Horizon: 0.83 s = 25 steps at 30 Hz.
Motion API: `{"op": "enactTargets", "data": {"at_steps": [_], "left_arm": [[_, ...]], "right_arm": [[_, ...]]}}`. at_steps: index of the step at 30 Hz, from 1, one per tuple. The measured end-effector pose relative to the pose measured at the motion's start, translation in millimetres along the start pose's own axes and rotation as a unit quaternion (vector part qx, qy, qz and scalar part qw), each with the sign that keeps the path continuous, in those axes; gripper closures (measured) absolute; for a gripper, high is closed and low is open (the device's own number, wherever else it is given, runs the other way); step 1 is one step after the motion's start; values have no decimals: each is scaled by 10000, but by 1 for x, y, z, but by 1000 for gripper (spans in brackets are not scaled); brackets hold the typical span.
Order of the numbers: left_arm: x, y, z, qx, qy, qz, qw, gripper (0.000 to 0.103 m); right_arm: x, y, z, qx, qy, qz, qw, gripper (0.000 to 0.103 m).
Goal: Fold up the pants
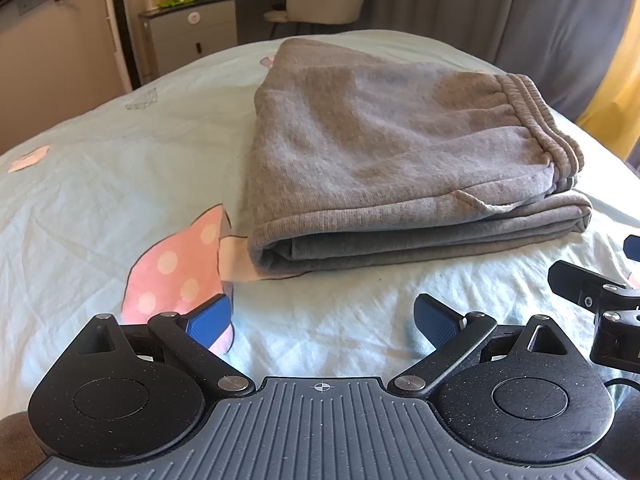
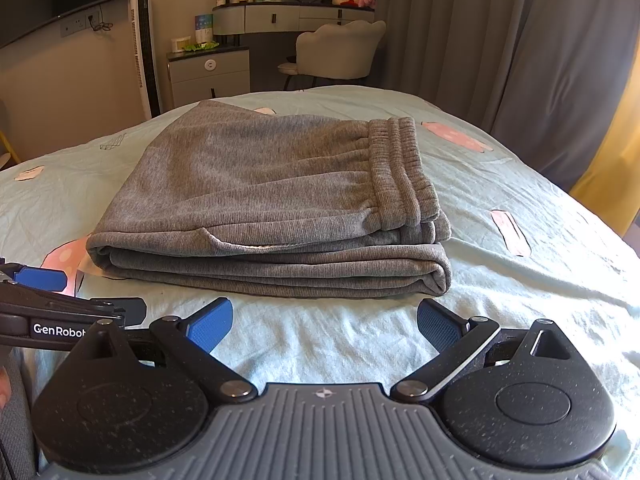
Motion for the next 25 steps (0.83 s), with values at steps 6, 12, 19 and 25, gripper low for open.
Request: {"op": "enactTargets", "data": {"at_steps": [6, 12, 19, 25], "left_arm": [[0, 0, 0, 46, -54, 30, 10000, 2], [0, 0, 1, 136, -116, 75, 9998, 2], [2, 1, 3, 216, -62, -89, 9997, 2], [2, 0, 0, 137, -84, -27, 9999, 2]], "right_arm": [[0, 0, 0, 1, -1, 0, 10000, 4], [0, 0, 0, 0, -3, -5, 10000, 4], [0, 0, 0, -2, -9, -4, 10000, 4], [0, 0, 0, -3, -9, -4, 10000, 4]]}}
Point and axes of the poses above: each gripper's, at about its wrist camera, not at the fingertips, and x roughly against the way its jaws point, z to its left, y to its top, the point moved 4 cm from there along -x, roughly the way its jaws point, and after that the axes turned 11 degrees about x, right-handed, at the moved point
